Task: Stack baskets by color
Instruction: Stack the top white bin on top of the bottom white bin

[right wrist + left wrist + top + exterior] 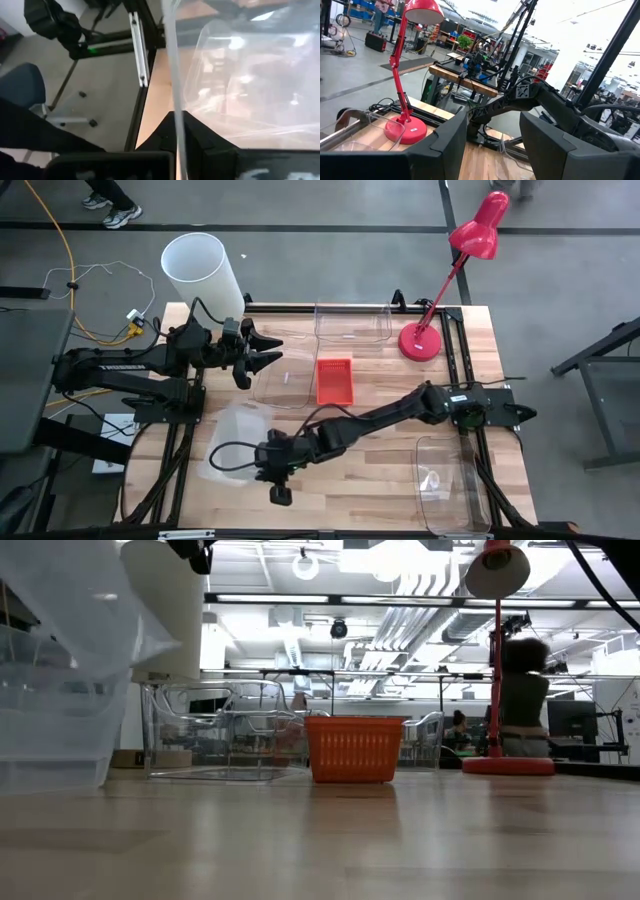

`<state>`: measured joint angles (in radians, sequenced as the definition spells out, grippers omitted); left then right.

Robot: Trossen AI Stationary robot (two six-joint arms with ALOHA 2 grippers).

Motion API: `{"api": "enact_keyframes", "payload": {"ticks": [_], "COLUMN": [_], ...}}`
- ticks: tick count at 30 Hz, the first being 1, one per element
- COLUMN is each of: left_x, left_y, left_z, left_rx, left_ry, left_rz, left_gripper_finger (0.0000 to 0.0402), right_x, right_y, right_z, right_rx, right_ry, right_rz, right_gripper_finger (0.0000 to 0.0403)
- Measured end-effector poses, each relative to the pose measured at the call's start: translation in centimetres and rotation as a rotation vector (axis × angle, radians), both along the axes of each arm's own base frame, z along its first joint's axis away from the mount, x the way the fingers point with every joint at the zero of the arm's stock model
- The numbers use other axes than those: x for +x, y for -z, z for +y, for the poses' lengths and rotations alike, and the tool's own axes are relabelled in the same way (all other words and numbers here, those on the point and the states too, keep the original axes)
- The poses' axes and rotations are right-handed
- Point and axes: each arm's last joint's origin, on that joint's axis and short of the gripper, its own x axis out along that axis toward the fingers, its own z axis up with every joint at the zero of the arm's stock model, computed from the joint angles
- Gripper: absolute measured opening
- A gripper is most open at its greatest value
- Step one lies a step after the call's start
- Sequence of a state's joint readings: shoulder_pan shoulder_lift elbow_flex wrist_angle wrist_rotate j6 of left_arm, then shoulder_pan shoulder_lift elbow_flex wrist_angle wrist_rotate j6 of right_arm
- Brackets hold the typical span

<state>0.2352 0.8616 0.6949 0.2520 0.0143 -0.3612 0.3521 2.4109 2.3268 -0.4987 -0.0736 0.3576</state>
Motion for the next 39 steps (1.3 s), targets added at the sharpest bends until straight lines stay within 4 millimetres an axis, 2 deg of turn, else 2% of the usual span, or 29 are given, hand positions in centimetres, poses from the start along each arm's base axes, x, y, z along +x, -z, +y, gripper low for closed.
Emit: {"api": "enact_keyframes", "payload": {"ticks": [13, 17, 20, 24, 28, 32, 39], "left_x": [-0.1, -0.3, -0.5, -1.0, -2.3, -4.7, -8.9], "left_y": [-0.4, -0.8, -1.0, -1.6, -2.9, -4.9, -7.3], "left_z": [0.0, 0.1, 0.2, 0.0, -0.5, -1.4, -2.5], "left_rx": [0.064, 0.067, 0.067, 0.078, 0.086, 0.059, 0.067], "left_ry": [-0.023, -0.069, -0.095, -0.089, -0.009, 0.111, 0.185], "left_rz": [-0.031, -0.063, -0.08, -0.129, -0.235, -0.425, -0.674], "left_gripper_finger": [0.0172, 0.0172, 0.0172, 0.0172, 0.0172, 0.0172, 0.0172], "right_x": [-2.2, -2.8, -2.9, -2.2, -1.7, -1.5, -0.2], "right_y": [-2.4, -2.5, -2.9, -4.1, -4.8, -4.7, -3.1], "right_z": [-0.9, -1.2, -1.3, -1.1, -1.0, -1.2, -0.6], "right_rx": [-0.096, -0.146, -0.145, -0.095, -0.024, -0.017, 0.101], "right_ry": [0.036, 0.04, 0.053, 0.086, 0.142, 0.245, 0.403], "right_rz": [0.083, 0.134, 0.115, -0.008, -0.087, -0.093, -0.138], "right_gripper_finger": [0.0, 0.0, 0.0, 0.0, 0.0, 0.0, 0.0]}}
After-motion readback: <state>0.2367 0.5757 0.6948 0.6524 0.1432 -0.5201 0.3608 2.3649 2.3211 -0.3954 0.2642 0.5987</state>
